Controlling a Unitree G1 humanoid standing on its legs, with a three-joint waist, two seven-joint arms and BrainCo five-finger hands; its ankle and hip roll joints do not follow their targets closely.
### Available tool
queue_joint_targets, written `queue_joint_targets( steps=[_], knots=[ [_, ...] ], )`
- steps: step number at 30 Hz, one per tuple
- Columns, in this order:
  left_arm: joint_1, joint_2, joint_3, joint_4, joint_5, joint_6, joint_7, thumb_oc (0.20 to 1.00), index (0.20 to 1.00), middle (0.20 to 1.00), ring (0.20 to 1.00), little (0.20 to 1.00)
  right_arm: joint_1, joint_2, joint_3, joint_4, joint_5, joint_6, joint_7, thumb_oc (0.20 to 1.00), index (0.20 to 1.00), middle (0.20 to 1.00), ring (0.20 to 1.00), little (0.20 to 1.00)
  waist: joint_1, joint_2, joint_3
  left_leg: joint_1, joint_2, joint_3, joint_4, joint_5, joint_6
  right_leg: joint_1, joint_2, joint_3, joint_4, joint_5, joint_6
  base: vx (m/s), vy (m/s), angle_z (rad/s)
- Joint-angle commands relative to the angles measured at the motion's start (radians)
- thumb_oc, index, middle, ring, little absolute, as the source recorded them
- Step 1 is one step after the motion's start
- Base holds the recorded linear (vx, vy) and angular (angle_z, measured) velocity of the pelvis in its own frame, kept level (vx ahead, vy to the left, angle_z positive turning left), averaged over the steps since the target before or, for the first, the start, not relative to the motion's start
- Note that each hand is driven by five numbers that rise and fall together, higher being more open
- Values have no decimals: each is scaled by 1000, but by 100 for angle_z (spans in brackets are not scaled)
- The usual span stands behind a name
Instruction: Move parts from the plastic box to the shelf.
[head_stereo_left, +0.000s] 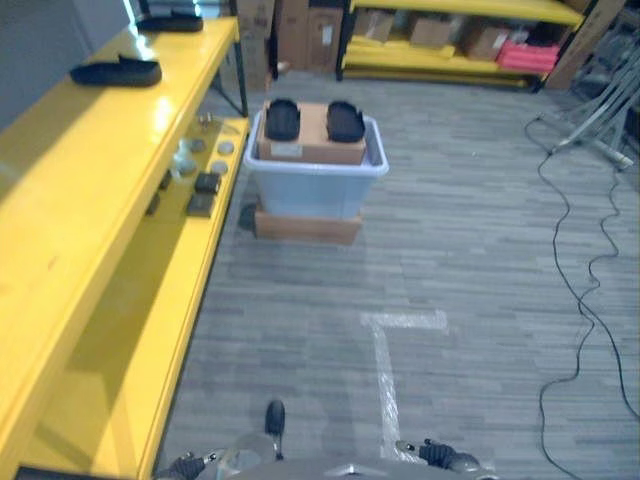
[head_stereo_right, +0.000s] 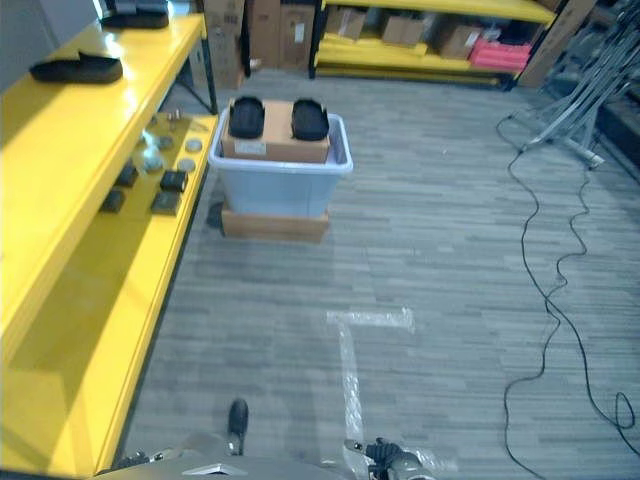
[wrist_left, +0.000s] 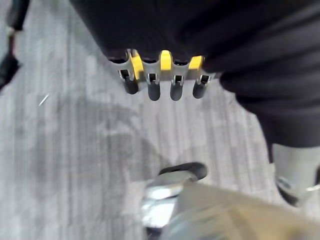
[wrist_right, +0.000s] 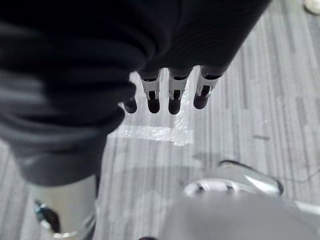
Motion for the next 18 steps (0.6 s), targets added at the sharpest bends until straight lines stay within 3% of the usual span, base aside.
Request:
queue_joint_targets(
  steps=[1, 3, 5, 7, 10, 15, 18],
  knots=[
    [-30, 8, 6, 5, 17, -1, 25, 1000, 1000, 1000, 1000, 1000, -33, -37, 1, -22, -43, -5, -23, 1000, 1000, 1000, 1000, 1000, -4, 24, 34, 73, 49, -3, -1, -129, -51, -11, -29, -76, -118, 244, 10, 282, 151, 12],
    [-46, 15, 1, -14, 12, -10, 42, 1000, 1000, 1000, 1000, 1000, -35, -39, 12, -46, -65, -13, -52, 1000, 1000, 1000, 1000, 1000, -26, 28, 50, 103, 53, 1, -1, -149, -59, -48, 5, -113, -218, 192, -8, 291, 21, 7],
    [-67, 20, -6, -41, 14, -15, 60, 1000, 1000, 1000, 1000, 1000, -44, -36, 13, -57, -58, -14, -69, 1000, 1000, 1000, 1000, 1000, -41, 24, 59, 126, 56, 3, -1, -163, -68, -63, 54, -130, -351, 177, -9, 288, -83, -10],
    [-87, 18, -15, -73, 16, -21, 67, 1000, 1000, 1000, 1000, 1000, -50, -38, 22, -58, -62, -16, -82, 1000, 1000, 1000, 1000, 1000, -59, 13, 56, 153, 48, -7, -1, -192, -74, -98, 106, -129, -508, 192, -2, 255, -83, 1],
    [-101, -1, -22, -94, 8, -25, 62, 1000, 1000, 1000, 1000, 1000, -50, -37, 37, -51, -80, -13, -79, 1000, 1000, 1000, 1000, 1000, -70, 14, 60, 211, 47, -20, -1, -242, -80, -139, 124, -152, -630, 250, 8, 444, -140, 11],
    [-66, -42, -20, -43, 15, -15, 37, 1000, 1000, 1000, 1000, 1000, -37, -36, 44, -34, -86, -10, -76, 1000, 1000, 1000, 1000, 1000, -68, 16, 36, 248, 60, -24, 55, -303, -88, -78, 143, -148, -643, 217, -28, 381, -172, 20],
    [-21, -77, -16, 11, 25, -2, 6, 1000, 1000, 1000, 1000, 1000, -45, -43, 44, -38, -82, -12, -69, 1000, 1000, 1000, 1000, 1000, -58, 18, 37, 187, 58, -21, 300, -264, -134, -13, 175, -127, -653, 169, -67, 344, -210, -7]
  ],
)
